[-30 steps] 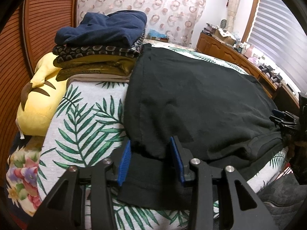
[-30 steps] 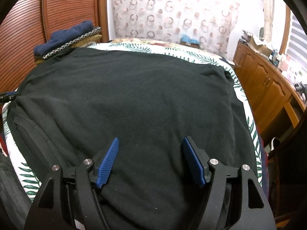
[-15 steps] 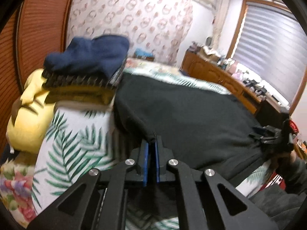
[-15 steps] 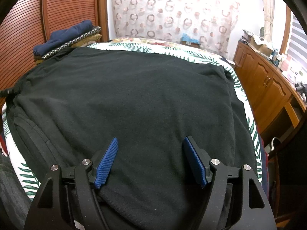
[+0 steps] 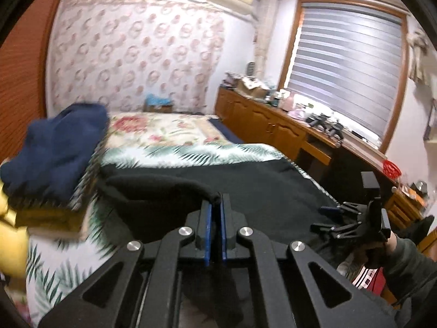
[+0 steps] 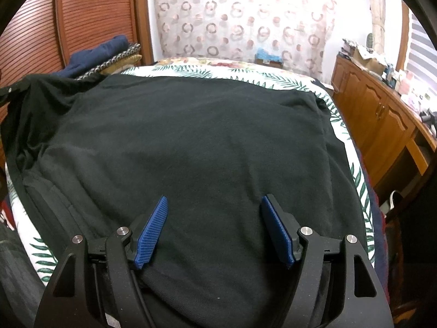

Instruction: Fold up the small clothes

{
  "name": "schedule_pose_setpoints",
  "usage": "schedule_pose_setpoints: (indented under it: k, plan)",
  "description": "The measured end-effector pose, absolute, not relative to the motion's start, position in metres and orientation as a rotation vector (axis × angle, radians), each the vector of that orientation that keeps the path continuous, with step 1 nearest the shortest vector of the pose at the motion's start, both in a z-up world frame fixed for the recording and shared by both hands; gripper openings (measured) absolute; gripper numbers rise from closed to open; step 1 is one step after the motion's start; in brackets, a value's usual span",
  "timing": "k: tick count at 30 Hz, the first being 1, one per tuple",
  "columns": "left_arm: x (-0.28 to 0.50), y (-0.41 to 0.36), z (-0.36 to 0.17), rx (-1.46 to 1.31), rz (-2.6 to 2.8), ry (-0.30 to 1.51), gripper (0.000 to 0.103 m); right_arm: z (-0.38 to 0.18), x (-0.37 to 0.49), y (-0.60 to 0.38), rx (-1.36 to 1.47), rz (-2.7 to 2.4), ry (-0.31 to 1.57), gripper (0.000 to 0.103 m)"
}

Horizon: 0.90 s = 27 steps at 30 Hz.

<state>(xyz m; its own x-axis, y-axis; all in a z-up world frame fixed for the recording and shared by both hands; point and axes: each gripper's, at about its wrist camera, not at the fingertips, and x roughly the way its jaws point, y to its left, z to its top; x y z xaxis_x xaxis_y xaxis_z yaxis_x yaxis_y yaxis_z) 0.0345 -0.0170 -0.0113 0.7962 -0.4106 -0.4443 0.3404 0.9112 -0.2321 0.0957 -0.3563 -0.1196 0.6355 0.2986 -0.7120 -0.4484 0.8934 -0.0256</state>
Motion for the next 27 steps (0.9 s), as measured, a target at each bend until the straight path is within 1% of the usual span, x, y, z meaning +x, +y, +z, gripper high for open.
schedule_pose_setpoints:
  k: [6, 11, 15, 17, 18, 19, 20, 22, 27]
  plan:
    - [0.055, -0.059, 0.018, -0.087, -0.51, 0.465, 0.001, -0.114, 0.098, -0.366, -0.16, 0.417, 0.762, 0.073]
    - [0.063, -0.102, 0.046, -0.036, -0.609, 0.428, 0.001, -0.095, 0.092, -0.383, -0.159, 0.38, 0.707, 0.072]
    - [0.077, -0.13, 0.058, -0.017, -0.649, 0.454, 0.002, -0.076, 0.087, -0.401, -0.143, 0.344, 0.663, 0.072]
    - [0.086, -0.137, 0.057, -0.015, -0.643, 0.481, 0.005, -0.068, 0.085, -0.409, -0.132, 0.328, 0.647, 0.072]
    - [0.092, -0.141, 0.054, -0.008, -0.656, 0.512, 0.011, -0.065, 0.084, -0.413, -0.124, 0.319, 0.639, 0.072]
    - [0.095, -0.144, 0.051, -0.003, -0.669, 0.543, 0.015, -0.064, 0.083, -0.418, -0.117, 0.316, 0.634, 0.072]
    - [0.099, -0.146, 0.046, 0.004, -0.673, 0.578, 0.016, -0.062, 0.083, -0.422, -0.107, 0.313, 0.632, 0.072]
    - [0.099, -0.148, 0.039, 0.019, -0.655, 0.598, 0.026, -0.061, 0.084, -0.426, -0.088, 0.315, 0.636, 0.072]
    - [0.093, -0.138, 0.025, 0.041, -0.606, 0.631, 0.033, -0.064, 0.087, -0.42, -0.098, 0.329, 0.652, 0.072]
